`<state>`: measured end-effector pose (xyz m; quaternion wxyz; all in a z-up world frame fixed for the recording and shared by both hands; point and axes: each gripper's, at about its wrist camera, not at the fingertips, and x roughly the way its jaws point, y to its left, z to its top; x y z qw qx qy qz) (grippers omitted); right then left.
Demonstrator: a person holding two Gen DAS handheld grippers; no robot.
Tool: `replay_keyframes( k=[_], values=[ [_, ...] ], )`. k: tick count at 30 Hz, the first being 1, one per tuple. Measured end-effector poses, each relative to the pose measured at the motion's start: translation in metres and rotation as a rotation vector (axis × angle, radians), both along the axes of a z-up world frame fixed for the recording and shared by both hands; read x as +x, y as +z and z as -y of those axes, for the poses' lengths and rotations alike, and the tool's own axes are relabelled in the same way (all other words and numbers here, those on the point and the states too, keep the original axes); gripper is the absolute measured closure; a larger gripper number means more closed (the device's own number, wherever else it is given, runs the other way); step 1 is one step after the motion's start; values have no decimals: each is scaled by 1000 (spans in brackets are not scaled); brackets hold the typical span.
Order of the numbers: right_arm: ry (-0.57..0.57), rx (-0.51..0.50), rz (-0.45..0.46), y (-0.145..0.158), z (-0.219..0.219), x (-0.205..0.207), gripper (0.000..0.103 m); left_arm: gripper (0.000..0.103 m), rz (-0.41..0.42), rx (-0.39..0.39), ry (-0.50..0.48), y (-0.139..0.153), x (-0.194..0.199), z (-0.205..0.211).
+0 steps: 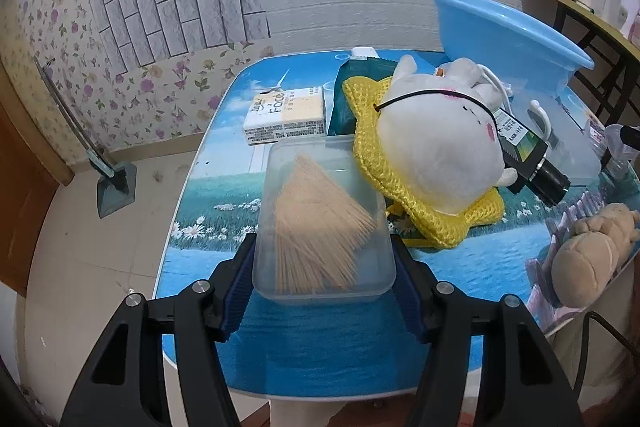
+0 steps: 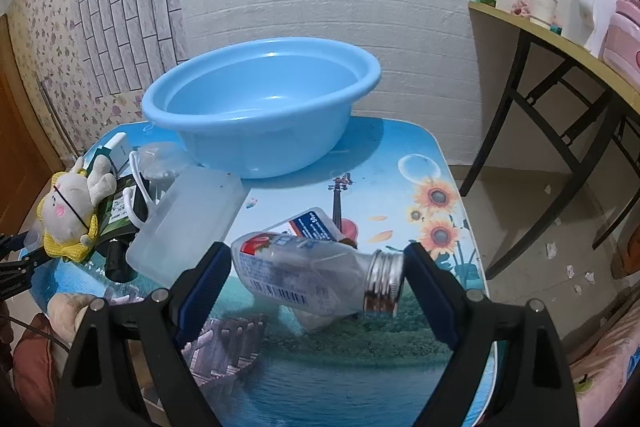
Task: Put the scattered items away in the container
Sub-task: 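Carry the toothpick box with the left tool while the right tool carries the clear bottle toward the basin, then lower both held items into the blue basin and open both tools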
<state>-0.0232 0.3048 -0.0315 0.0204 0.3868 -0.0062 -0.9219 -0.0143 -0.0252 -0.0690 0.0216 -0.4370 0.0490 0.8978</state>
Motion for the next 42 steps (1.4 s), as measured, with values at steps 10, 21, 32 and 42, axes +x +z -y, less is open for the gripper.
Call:
replay_keyframes(
  k=[10,21,32,42],
  values=[
    [-16,9,56,-16,0,-4,14,41,-2,64,4,-2,-7,3],
    [25,-27,-20,-1,-1,-1,17,42,-112,90,0,37,9,2],
    [102,-47,-116,32,16,-6,17,43,-251,87,-44,97,10,-15],
    [187,-69,-212,64,35,-26,17,43,-300,89,-148,122,-16,-57]
  ],
)
